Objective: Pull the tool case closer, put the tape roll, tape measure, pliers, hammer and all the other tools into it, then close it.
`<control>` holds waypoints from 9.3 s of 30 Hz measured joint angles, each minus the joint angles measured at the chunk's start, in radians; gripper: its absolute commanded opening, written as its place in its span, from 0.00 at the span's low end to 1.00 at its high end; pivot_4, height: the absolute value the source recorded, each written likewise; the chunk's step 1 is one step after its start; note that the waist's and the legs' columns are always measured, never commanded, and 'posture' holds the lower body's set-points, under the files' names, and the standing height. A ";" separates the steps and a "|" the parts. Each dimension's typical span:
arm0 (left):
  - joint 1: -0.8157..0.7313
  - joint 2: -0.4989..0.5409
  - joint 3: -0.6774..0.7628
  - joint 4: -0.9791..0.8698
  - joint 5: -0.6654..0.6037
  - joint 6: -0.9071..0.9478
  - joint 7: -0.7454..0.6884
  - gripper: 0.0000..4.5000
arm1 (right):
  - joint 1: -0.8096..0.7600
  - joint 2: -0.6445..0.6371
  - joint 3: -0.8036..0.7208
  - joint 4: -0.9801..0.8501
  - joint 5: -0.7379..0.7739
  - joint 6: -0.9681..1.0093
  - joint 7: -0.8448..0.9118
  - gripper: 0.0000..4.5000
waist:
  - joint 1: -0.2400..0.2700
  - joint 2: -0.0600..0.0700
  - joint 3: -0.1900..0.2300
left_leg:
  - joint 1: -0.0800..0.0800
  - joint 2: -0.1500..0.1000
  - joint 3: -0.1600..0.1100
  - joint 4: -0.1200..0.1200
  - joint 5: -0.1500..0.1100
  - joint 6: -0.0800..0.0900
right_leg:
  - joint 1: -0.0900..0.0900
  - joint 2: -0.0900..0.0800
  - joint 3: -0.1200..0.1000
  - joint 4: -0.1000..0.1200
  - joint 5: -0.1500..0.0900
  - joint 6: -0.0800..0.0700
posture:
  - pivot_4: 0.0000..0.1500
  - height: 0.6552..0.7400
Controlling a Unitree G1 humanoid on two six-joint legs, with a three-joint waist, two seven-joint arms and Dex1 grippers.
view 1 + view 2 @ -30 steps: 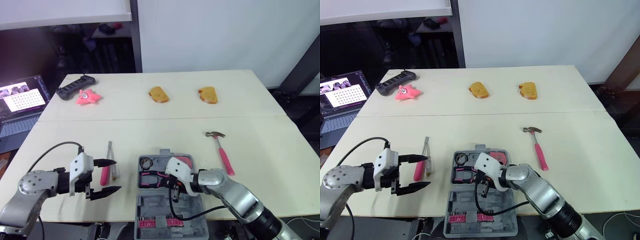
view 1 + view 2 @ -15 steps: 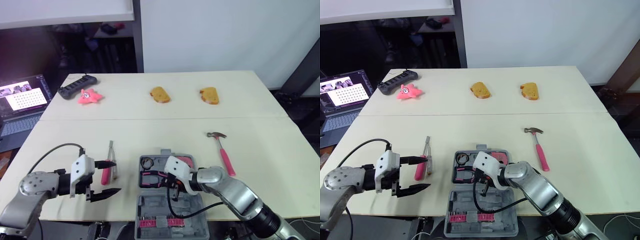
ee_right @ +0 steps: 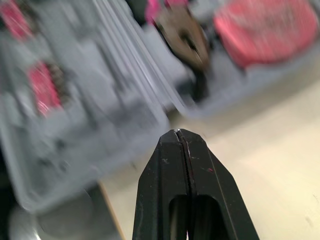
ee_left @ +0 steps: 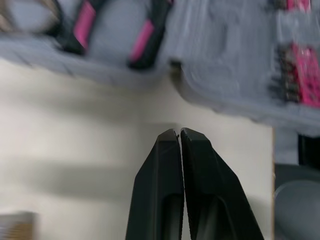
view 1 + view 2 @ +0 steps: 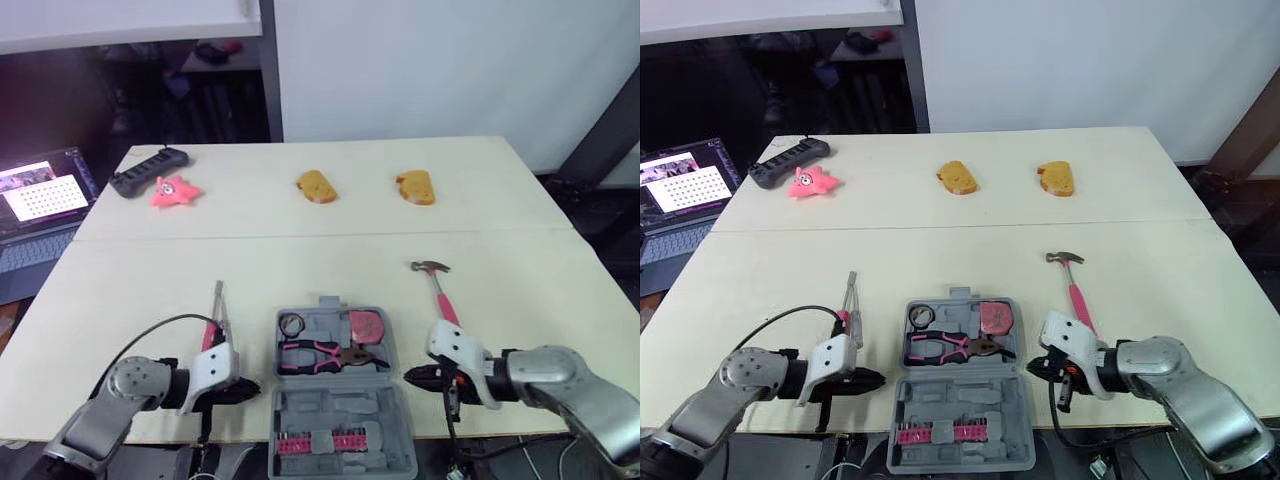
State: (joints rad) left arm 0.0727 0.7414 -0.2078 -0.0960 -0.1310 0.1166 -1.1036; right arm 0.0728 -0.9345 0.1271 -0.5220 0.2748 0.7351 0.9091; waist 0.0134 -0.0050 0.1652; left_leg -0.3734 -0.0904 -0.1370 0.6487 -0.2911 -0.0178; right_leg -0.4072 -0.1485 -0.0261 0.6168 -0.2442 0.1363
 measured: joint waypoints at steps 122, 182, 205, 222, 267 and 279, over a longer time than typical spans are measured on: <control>-0.322 -0.069 0.045 0.268 0.044 -0.002 -0.049 0.00 | -0.278 0.153 0.012 0.125 -0.149 0.164 -0.123 0.00 | -0.008 -0.001 0.000 | -0.002 -0.001 -0.004 0.000 0.004 -0.005 | -0.002 0.001 0.000 0.000 0.005 0.001 | 1.00 1.00; -0.102 -0.479 0.237 -0.503 -0.190 1.143 1.047 1.00 | -0.060 0.045 -0.468 -0.249 0.642 0.152 -0.199 0.98 | 0.027 -0.006 0.010 | -0.001 -0.002 0.000 0.002 0.002 -0.002 | 0.002 0.000 0.001 -0.002 0.004 0.002 | 1.00 1.00; -0.193 -0.517 0.207 -0.307 -0.106 1.033 1.040 1.00 | -0.045 0.035 -0.468 -0.261 0.642 0.149 -0.236 0.98 | 0.030 -0.005 0.009 | -0.001 -0.002 0.000 0.003 0.002 -0.003 | 0.002 -0.001 0.000 -0.002 0.004 0.002 | 1.00 1.00; -0.205 -0.519 0.211 -0.270 -0.076 1.004 1.019 0.01 | -0.045 0.032 -0.465 -0.261 0.633 0.149 -0.247 1.00 | 0.031 -0.004 0.008 | -0.001 -0.002 0.000 0.003 0.002 -0.003 | 0.002 -0.001 0.000 -0.002 0.004 0.002 | 1.00 1.00; -0.821 0.005 -0.577 -0.274 0.048 0.740 0.060 0.01 | 0.066 0.087 -0.373 -0.302 0.522 0.085 -0.328 1.00 | 0.021 -0.011 0.017 | -0.002 -0.002 0.000 0.001 0.002 -0.002 | 0.000 0.002 0.000 -0.002 0.004 0.002 | 1.00 1.00; -0.905 -0.102 -0.625 -0.118 0.149 0.676 -0.031 0.01 | 0.053 0.092 -0.335 -0.302 0.513 0.086 -0.344 1.00 | 0.023 -0.012 0.018 | -0.003 -0.001 -0.002 0.003 0.002 -0.002 | 0.001 0.004 0.001 -0.002 0.004 0.002 | 1.00 1.00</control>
State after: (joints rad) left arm -0.8321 0.6393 -0.8330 -0.2136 0.0182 0.7927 -1.1347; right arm 0.1263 -0.8424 -0.2078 -0.8238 0.7874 0.8215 0.5653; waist 0.0364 -0.0166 0.1830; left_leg -0.3760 -0.0919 -0.1391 0.6518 -0.2887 -0.0197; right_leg -0.4061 -0.1447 -0.0256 0.6149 -0.2401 0.1381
